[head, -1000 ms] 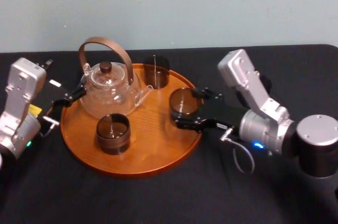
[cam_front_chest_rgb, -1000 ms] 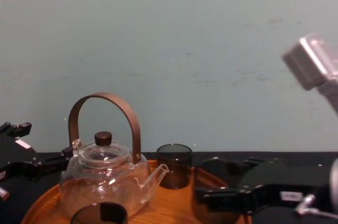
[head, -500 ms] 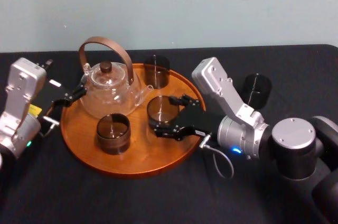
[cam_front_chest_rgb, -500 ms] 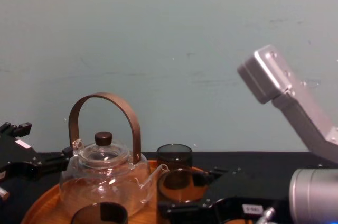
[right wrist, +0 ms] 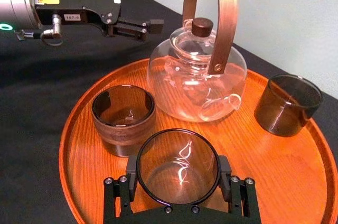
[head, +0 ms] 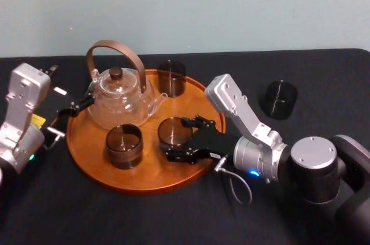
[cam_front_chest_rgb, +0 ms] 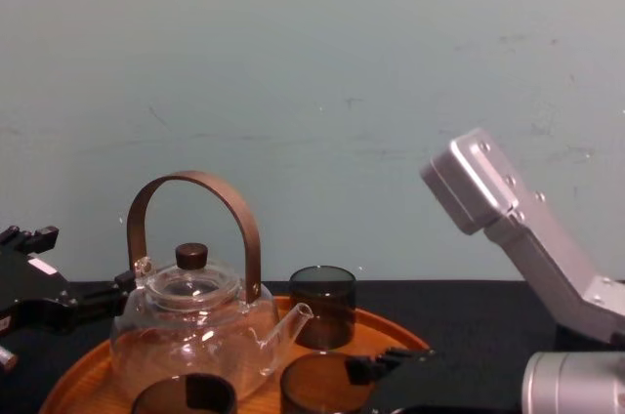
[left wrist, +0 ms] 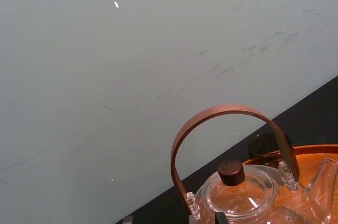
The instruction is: Pick up the glass from the table and place it on the tray.
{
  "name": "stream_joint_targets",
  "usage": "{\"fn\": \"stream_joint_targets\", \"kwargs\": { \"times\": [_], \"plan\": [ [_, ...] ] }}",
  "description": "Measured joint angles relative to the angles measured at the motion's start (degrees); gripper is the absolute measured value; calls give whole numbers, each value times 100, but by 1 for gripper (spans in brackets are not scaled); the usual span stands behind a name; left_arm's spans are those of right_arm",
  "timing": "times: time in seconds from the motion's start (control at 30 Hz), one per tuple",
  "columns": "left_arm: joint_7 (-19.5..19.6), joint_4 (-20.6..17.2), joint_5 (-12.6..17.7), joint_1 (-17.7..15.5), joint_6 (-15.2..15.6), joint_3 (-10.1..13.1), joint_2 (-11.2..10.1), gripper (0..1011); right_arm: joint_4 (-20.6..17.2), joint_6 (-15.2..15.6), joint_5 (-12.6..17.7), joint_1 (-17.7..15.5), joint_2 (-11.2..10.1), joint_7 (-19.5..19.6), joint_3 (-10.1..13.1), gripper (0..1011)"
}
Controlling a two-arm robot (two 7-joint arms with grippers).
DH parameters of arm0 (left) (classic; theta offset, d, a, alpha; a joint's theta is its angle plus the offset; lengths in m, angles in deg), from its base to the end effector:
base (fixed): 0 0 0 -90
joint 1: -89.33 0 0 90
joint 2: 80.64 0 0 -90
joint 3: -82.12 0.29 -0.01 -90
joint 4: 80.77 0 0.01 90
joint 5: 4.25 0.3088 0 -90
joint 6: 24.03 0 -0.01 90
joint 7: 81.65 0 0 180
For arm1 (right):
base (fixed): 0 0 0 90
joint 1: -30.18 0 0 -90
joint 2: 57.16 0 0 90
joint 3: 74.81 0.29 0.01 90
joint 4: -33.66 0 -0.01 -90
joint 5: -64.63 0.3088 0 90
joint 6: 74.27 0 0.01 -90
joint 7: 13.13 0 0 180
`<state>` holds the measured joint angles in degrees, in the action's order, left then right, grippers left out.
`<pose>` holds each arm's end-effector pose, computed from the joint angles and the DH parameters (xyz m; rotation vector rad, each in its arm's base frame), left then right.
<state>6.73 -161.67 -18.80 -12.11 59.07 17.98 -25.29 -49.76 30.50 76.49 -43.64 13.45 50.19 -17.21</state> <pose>0.3581 0.0827 -0.3022 0.3045 -0.2851 1.2481 0.3684 0.0521 -0.2863 -0.3753 0.0483 -0.6394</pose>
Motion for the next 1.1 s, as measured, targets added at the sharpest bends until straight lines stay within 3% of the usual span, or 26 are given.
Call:
{"fn": "stream_joint_targets", "kwargs": {
  "times": [1.1],
  "plan": [
    [0,0,0,0,0,0,0,1001,368,-77,96,93,132,-113,-115,903]
  ]
}}
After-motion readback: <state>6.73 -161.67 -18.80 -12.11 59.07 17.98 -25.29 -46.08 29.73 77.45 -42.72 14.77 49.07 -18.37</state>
